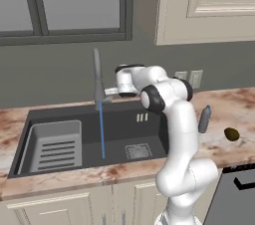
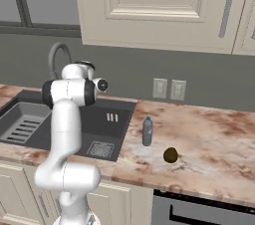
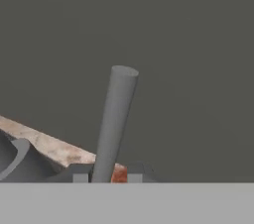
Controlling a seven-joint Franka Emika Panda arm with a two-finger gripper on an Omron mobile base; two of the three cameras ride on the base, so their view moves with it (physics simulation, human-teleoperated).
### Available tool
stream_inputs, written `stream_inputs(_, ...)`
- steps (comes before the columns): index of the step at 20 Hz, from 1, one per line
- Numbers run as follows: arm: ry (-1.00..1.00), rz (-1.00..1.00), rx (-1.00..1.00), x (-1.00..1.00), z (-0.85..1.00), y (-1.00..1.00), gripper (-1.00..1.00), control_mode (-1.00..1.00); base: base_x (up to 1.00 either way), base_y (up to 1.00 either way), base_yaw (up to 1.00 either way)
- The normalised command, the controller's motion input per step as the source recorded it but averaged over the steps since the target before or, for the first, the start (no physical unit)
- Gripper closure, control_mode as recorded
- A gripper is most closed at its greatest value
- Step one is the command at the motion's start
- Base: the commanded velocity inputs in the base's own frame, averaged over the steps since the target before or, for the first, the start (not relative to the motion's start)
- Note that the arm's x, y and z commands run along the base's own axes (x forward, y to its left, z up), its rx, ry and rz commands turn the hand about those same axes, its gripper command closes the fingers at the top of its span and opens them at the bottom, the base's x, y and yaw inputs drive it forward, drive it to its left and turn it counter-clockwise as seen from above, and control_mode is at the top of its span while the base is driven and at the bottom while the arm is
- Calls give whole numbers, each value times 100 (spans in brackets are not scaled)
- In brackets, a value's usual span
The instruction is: Turn on the sink faucet. Then move the avocado from the counter to the sink. Turn off the sink. Move the vegetable from the sink to the pot next to the stove. Finally move the pot to the front left burner.
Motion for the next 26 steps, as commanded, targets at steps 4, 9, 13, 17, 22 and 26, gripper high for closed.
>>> stream_inputs(4,2,0,14,-18,-40,-77,100,-100,0,0,0)
stream_inputs(9,0,0,12,-18,-11,-45,-100,-100,0,0,0)
stream_inputs(13,0,-1,7,-20,38,-18,-100,-100,0,0,0)
stream_inputs(17,2,-6,2,-35,76,-24,-100,-100,0,0,0)
stream_inputs(22,9,-10,0,-43,79,-27,-100,-100,0,0,0)
stream_inputs(26,6,-10,0,-55,82,-20,-100,-100,0,0,0)
